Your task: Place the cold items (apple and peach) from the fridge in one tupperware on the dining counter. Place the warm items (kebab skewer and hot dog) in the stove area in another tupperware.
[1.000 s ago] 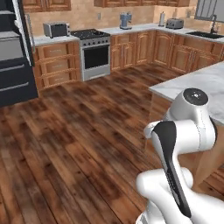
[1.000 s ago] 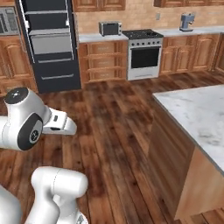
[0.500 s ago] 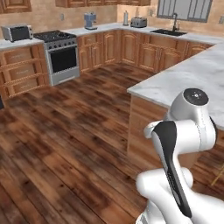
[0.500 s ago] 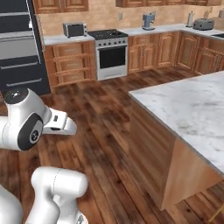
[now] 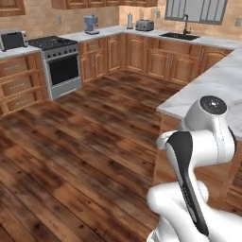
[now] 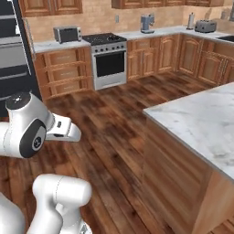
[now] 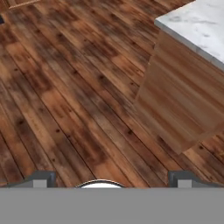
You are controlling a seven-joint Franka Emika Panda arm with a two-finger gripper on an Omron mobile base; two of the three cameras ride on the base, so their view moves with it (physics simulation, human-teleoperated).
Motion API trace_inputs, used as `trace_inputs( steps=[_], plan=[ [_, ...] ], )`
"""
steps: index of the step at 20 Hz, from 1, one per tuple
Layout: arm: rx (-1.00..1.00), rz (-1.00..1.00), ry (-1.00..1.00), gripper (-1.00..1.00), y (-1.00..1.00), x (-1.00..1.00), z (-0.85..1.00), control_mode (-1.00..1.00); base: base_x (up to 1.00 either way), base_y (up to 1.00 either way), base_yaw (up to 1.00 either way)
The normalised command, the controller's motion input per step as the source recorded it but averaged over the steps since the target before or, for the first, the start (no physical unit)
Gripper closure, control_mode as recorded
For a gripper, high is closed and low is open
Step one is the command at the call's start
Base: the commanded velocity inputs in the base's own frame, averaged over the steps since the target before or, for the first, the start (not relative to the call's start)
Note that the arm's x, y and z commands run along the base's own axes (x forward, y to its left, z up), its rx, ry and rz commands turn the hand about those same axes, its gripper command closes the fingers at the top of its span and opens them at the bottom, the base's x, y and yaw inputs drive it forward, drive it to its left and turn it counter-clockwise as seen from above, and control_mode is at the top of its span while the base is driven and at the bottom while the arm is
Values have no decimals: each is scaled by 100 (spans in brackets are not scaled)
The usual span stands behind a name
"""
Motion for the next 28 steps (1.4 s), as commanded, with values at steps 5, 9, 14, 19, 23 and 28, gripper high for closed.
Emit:
trace_inputs(
  steps=[5,9,14,19,23,28],
  plan=[
    [0,0,0,-100,0,0,0,100,97,97,-10],
    [0,0,0,-100,0,0,0,100,99,75,-7],
    [0,0,0,-100,0,0,0,100,100,67,-4],
    [0,0,0,-100,0,0,0,100,100,64,-3],
    [0,0,0,-100,0,0,0,100,100,34,0],
    [0,0,0,-100,0,0,0,100,100,7,0]
  ],
)
